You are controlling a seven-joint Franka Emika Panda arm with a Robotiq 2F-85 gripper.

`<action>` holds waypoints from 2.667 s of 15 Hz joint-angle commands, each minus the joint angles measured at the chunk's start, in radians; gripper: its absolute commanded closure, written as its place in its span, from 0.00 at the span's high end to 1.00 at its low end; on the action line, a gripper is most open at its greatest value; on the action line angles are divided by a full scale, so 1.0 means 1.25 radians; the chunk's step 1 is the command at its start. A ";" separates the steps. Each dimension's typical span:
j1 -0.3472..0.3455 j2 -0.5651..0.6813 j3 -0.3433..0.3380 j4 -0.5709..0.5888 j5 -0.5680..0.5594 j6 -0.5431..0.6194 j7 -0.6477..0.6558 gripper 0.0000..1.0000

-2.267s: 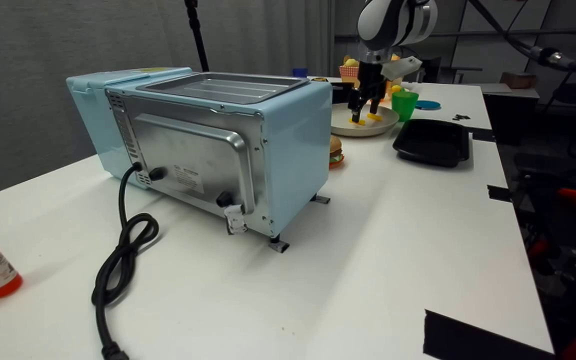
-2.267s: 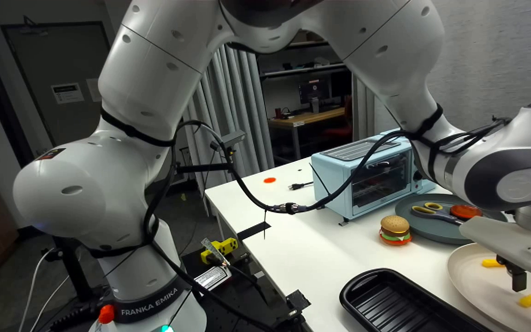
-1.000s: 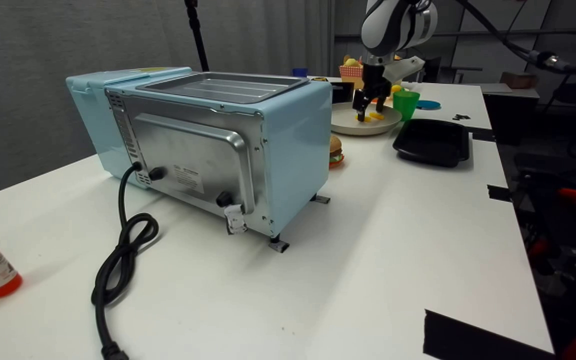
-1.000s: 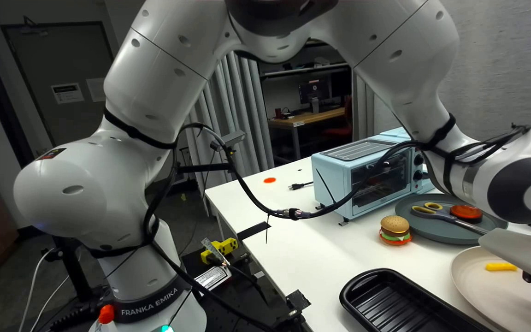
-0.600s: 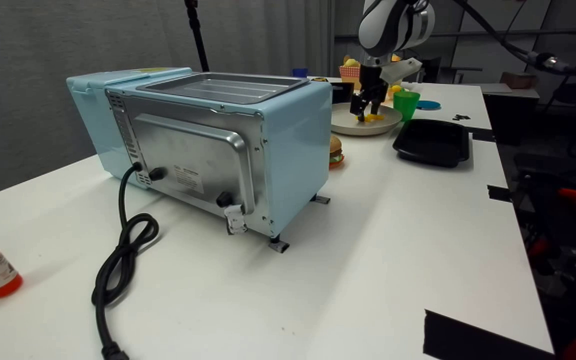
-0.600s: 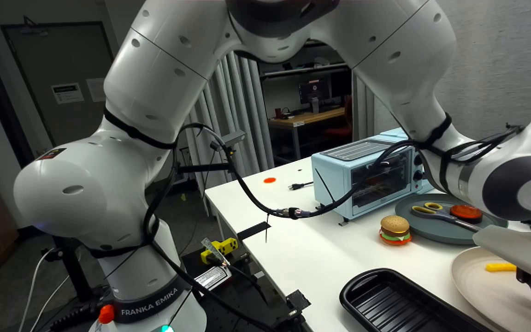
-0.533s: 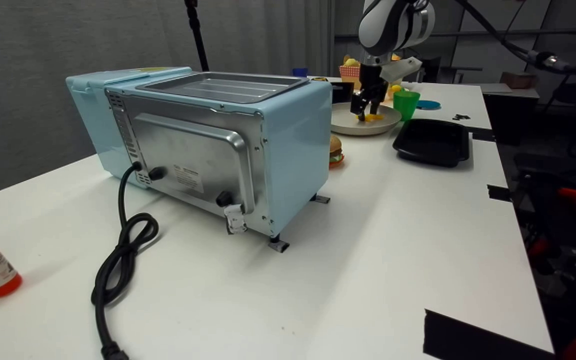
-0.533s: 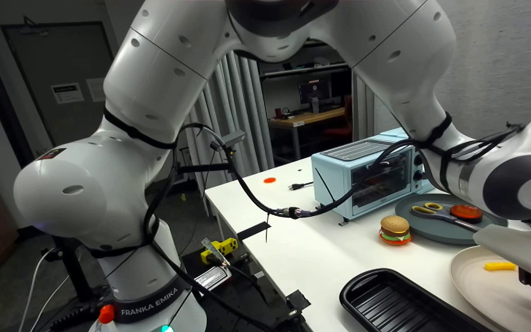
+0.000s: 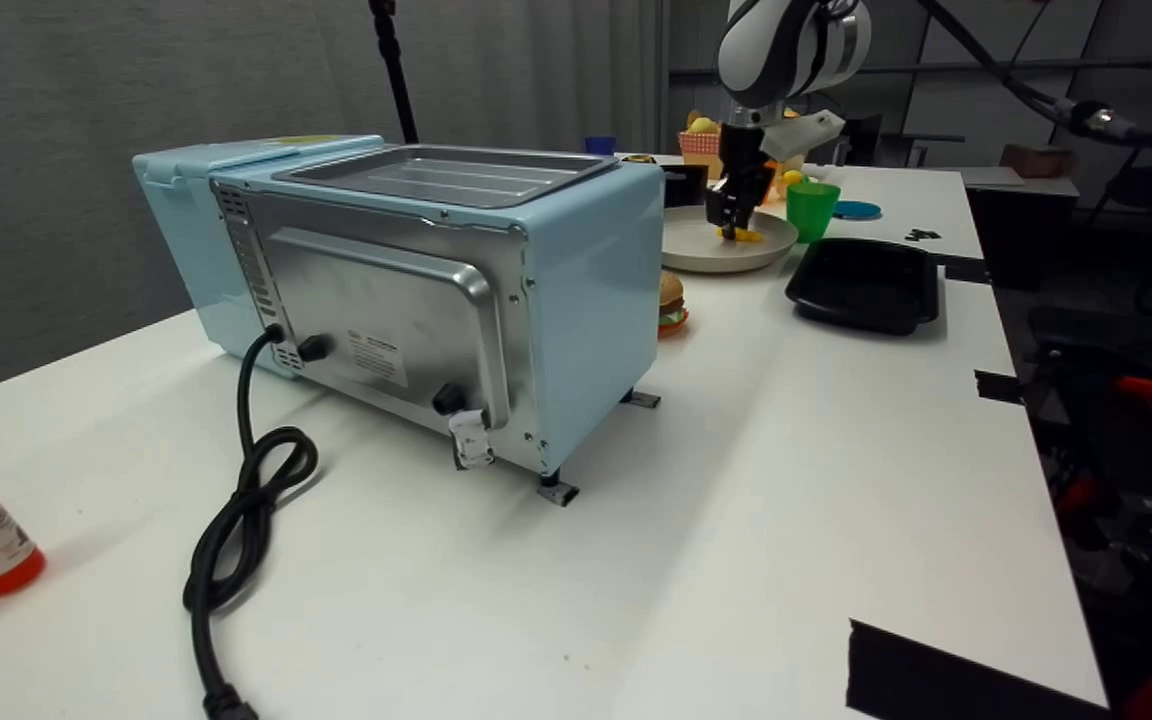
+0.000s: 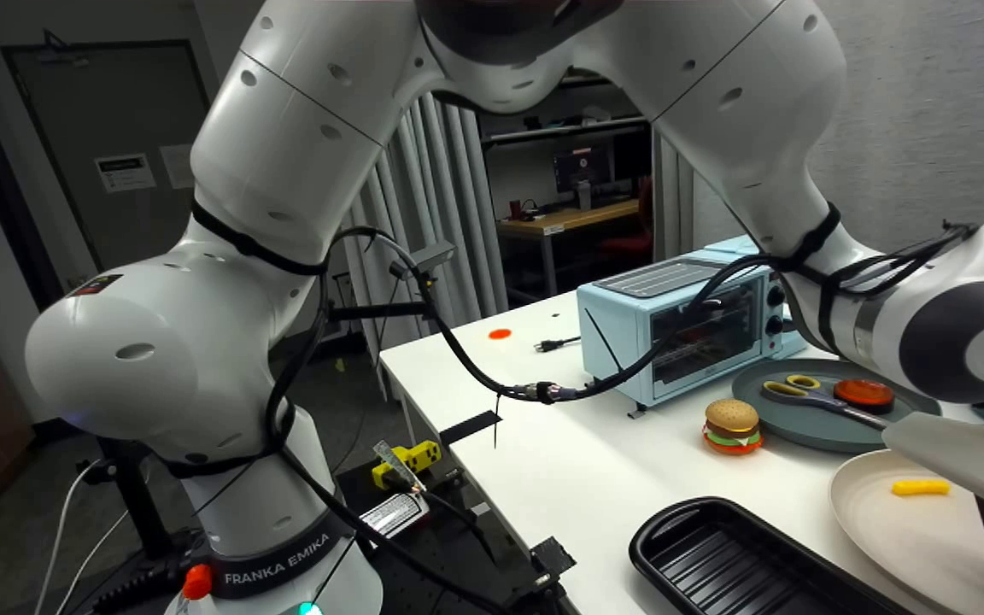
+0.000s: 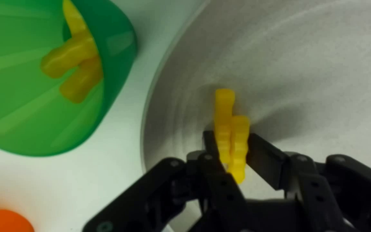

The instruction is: Move the fries from the plate to the green cup

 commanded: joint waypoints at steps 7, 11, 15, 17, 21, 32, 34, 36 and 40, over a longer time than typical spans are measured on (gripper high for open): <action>-0.033 -0.069 0.038 -0.035 0.022 -0.032 -0.033 0.07; -0.058 -0.125 0.057 -0.059 0.040 -0.051 -0.064 0.07; -0.082 -0.169 0.061 -0.077 0.069 -0.076 -0.105 0.07; -0.093 -0.183 0.058 -0.080 0.085 -0.090 -0.124 0.07; -0.119 -0.199 0.051 -0.081 0.109 -0.113 -0.162 0.07; -0.155 -0.211 0.034 -0.120 0.094 -0.130 -0.243 0.07; -0.158 -0.213 0.034 -0.125 0.094 -0.130 -0.250 0.07; -0.159 -0.213 0.033 -0.127 0.093 -0.131 -0.253 0.07; -0.161 -0.213 0.032 -0.125 0.092 -0.138 -0.255 0.57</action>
